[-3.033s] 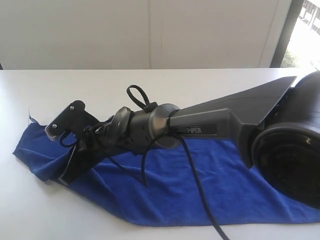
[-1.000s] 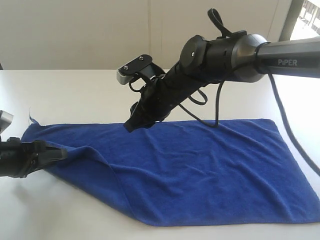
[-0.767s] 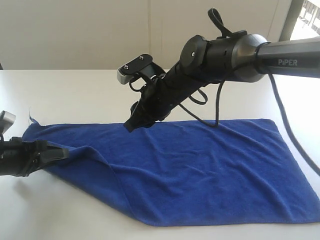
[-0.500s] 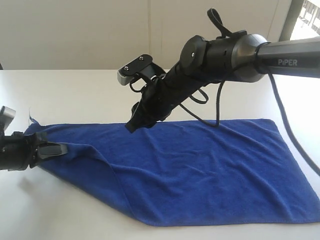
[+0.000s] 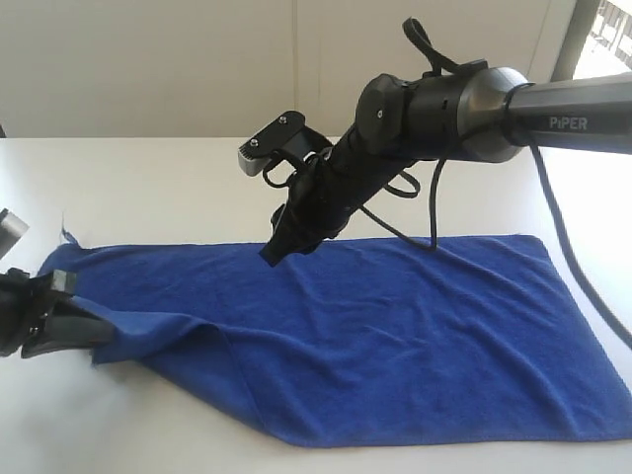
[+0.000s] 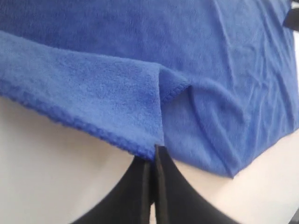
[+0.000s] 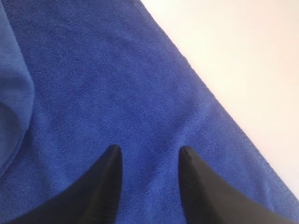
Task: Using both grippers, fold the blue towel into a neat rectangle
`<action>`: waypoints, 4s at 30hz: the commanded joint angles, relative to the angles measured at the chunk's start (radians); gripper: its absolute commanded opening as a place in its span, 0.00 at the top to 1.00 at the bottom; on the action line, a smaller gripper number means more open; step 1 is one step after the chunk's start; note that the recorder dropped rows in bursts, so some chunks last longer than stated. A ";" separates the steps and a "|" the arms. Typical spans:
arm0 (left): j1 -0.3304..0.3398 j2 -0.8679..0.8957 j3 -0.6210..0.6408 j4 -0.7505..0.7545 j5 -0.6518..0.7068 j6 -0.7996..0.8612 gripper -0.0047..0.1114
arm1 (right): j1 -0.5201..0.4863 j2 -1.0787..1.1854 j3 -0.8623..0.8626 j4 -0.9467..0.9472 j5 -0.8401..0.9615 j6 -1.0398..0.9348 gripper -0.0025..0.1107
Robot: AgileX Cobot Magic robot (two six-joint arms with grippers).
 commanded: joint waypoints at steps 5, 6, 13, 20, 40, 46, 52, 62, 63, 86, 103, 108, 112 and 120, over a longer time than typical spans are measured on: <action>0.001 -0.169 0.000 0.484 0.024 -0.440 0.96 | -0.005 -0.005 0.000 -0.008 -0.045 0.011 0.64; 0.001 -0.180 0.000 0.527 0.032 -0.468 0.96 | -0.005 -0.005 0.000 -0.008 -0.050 0.011 0.64; 0.001 -0.207 0.000 0.717 0.113 -0.607 0.96 | -0.005 -0.005 0.000 -0.008 -0.061 0.013 0.64; 0.001 -0.211 0.000 0.878 0.110 -0.702 0.96 | -0.005 -0.005 0.000 -0.008 -0.063 0.013 0.64; 0.001 -0.211 -0.002 1.002 0.065 -0.671 0.45 | -0.005 -0.005 0.000 -0.008 -0.067 0.018 0.64; 0.001 -0.235 -0.084 0.970 0.134 -0.677 0.35 | -0.007 -0.005 0.000 -0.042 -0.065 0.025 0.64; 0.001 -0.260 -0.209 0.630 -0.051 -0.608 0.64 | -0.083 -0.044 -0.002 -0.380 -0.021 0.340 0.69; -0.053 0.045 -0.401 0.486 -0.128 -0.350 0.96 | -0.341 -0.068 -0.002 -0.464 0.143 0.451 0.98; -0.061 0.083 -0.424 0.496 -0.135 -0.350 0.96 | -0.369 -0.066 -0.002 -0.464 0.160 0.438 0.98; -0.080 0.339 -0.591 0.810 -0.242 -0.466 0.96 | -0.533 0.233 -0.191 -0.418 0.286 0.317 0.98; -0.080 0.357 -0.598 0.869 -0.350 -0.466 0.96 | -0.534 0.258 -0.197 -0.504 0.210 0.379 0.98; -0.080 0.351 -0.655 0.866 -0.295 -0.505 0.96 | -0.534 0.207 -0.198 -0.500 0.204 0.379 0.98; -0.080 0.266 -0.725 0.852 -0.258 -0.512 0.96 | -0.534 0.176 -0.198 -0.500 0.183 0.379 0.98; -0.080 0.047 -0.737 0.840 -0.210 -0.512 0.96 | -0.535 0.238 -0.198 -0.499 0.171 0.379 0.98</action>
